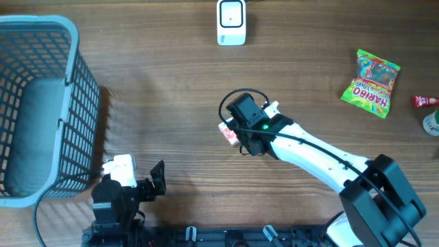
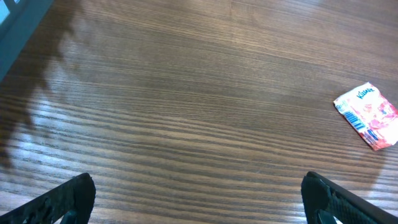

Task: Scan the item barcode
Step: 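Lift the Kleenex pack from the table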

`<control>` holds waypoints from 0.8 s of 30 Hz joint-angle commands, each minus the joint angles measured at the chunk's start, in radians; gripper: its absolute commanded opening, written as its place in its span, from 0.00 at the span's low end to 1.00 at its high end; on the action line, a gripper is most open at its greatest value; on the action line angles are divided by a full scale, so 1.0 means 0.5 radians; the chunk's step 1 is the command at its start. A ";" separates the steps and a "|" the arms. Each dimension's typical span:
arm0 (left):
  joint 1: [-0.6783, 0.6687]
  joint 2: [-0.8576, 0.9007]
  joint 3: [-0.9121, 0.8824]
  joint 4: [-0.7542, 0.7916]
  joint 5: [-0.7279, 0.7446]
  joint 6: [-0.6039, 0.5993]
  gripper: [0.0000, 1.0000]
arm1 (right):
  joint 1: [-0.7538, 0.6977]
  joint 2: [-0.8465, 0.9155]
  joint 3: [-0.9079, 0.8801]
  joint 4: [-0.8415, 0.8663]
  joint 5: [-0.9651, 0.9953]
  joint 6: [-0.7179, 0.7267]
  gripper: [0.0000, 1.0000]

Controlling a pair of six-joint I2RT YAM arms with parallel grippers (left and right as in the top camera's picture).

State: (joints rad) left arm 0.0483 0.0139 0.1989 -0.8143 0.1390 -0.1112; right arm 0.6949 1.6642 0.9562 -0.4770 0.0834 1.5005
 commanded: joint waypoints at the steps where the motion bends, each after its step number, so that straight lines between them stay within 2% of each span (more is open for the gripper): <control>1: 0.007 -0.015 -0.022 0.004 -0.004 -0.011 1.00 | -0.005 0.031 -0.025 0.005 0.002 0.043 0.66; 8: 0.007 -0.015 -0.022 0.004 -0.005 -0.011 1.00 | -0.005 0.230 -0.025 0.095 -0.139 0.057 0.64; 9: 0.007 -0.015 -0.022 0.004 -0.005 -0.011 1.00 | -0.005 0.259 -0.025 0.094 -0.139 0.058 0.57; 12: 0.007 -0.015 -0.022 0.004 -0.004 -0.011 1.00 | -0.005 0.266 -0.025 0.093 -0.121 0.049 0.15; 15: 0.007 -0.015 -0.022 0.004 -0.005 -0.011 1.00 | -0.005 0.220 -0.023 0.090 -0.126 0.030 0.04; 17: 0.007 -0.015 -0.022 0.004 -0.005 -0.011 1.00 | -0.010 0.096 -0.008 0.086 -0.233 -0.085 0.04; 19: 0.007 -0.015 -0.022 0.004 -0.004 -0.011 1.00 | -0.096 -0.125 0.029 0.085 -0.541 -0.423 0.04; 21: 0.007 -0.015 -0.022 0.004 -0.004 -0.011 1.00 | -0.334 -0.347 0.033 0.067 -1.150 -0.868 0.05; 23: 0.007 -0.015 -0.022 0.004 -0.005 -0.011 1.00 | -0.672 -0.429 0.032 -0.040 -1.895 -1.173 0.04; 24: 0.007 -0.015 -0.022 0.004 -0.005 -0.011 1.00 | -0.787 -0.425 0.032 -0.092 -2.097 -1.238 0.04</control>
State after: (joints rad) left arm 0.0483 0.0139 0.1989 -0.8135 0.1390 -0.1112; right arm 0.4778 1.4754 0.9604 -0.4595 -0.4511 1.1290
